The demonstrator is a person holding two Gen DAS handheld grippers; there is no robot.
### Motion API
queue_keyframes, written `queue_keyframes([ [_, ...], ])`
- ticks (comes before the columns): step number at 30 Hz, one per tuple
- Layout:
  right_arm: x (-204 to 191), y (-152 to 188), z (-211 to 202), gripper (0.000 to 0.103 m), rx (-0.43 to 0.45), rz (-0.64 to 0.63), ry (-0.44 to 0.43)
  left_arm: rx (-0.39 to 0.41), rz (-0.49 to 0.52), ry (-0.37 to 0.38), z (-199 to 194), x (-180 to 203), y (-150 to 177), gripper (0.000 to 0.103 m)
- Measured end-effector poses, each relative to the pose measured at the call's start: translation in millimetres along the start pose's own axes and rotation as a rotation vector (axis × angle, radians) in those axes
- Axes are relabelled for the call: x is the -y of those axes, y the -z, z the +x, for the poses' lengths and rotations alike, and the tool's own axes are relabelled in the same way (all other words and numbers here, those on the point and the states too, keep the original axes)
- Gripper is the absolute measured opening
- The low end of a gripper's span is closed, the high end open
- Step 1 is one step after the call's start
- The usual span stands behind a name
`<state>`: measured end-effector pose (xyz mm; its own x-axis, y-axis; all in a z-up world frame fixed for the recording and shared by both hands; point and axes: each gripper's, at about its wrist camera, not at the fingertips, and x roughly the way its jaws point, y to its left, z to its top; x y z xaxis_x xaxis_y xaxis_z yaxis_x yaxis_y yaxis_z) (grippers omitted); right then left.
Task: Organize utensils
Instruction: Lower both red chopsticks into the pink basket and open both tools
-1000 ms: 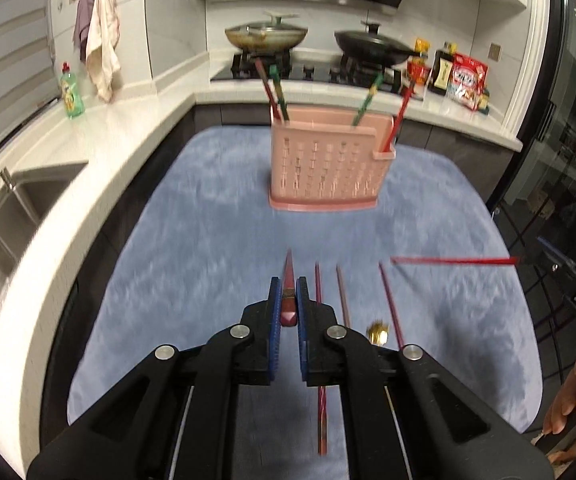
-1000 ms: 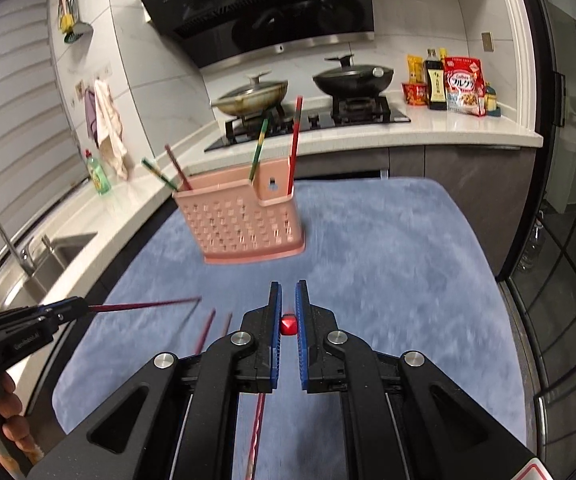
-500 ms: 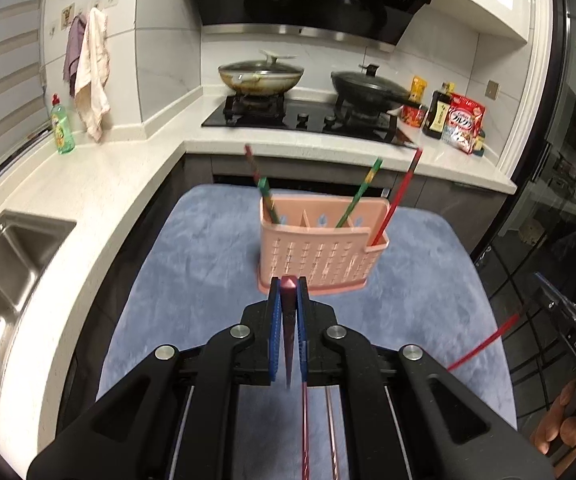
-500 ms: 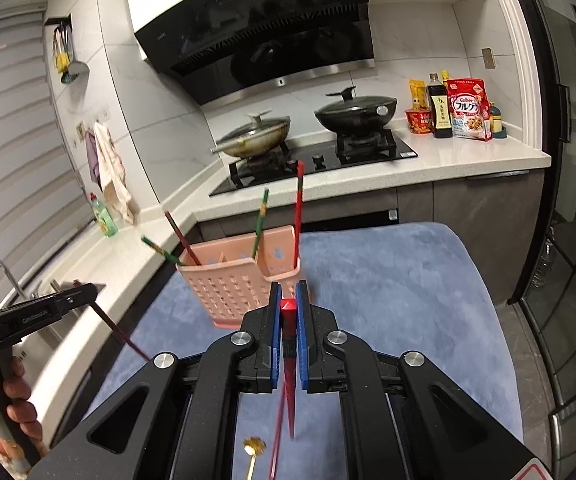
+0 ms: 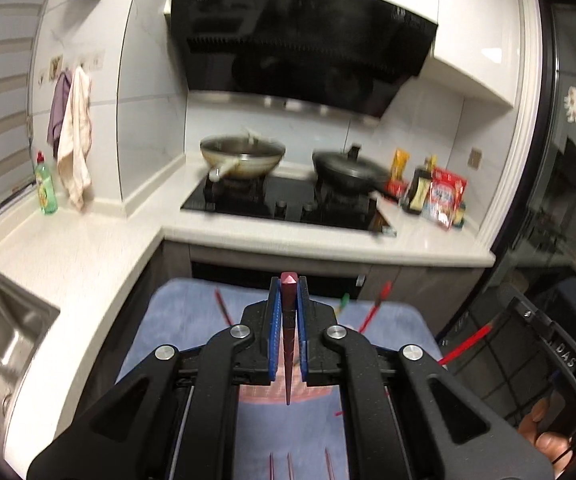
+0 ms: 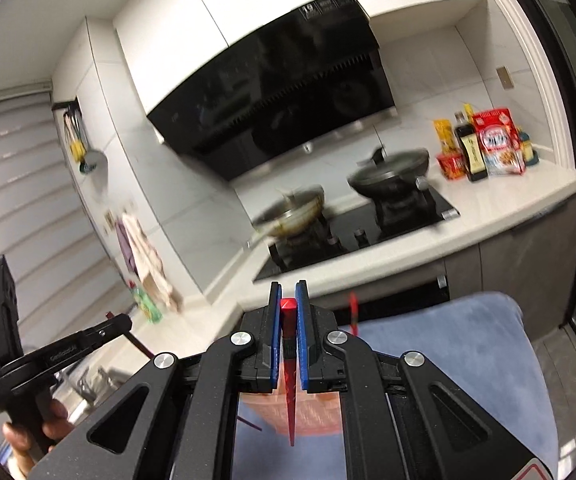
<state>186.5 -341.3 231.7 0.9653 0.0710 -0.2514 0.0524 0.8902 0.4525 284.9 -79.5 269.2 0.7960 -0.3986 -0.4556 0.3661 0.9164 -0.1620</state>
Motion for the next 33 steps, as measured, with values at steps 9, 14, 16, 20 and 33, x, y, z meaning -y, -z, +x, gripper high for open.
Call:
queue_keyframes([
  [9, -8, -25, 64, 0.007, 0.024, 0.007, 0.001, 0.045, -0.004, -0.039, 39, -8, -31, 0.007],
  [14, -2, -5, 98, 0.007, -0.043, -0.005, 0.024, -0.003, 0.002, -0.059, 75, -18, -15, 0.007],
  [16, 1, 6, 108, 0.007, -0.071, -0.010, 0.032, -0.028, -0.001, -0.059, 85, -22, -6, 0.007],
  [20, 10, 25, 125, 0.007, -0.119, -0.002, 0.052, -0.069, -0.014, -0.063, 105, -29, 9, 0.007],
  [33, 15, 40, 135, 0.019, -0.157, -0.001, 0.075, -0.108, -0.027, -0.075, 117, -31, 26, 0.019],
])
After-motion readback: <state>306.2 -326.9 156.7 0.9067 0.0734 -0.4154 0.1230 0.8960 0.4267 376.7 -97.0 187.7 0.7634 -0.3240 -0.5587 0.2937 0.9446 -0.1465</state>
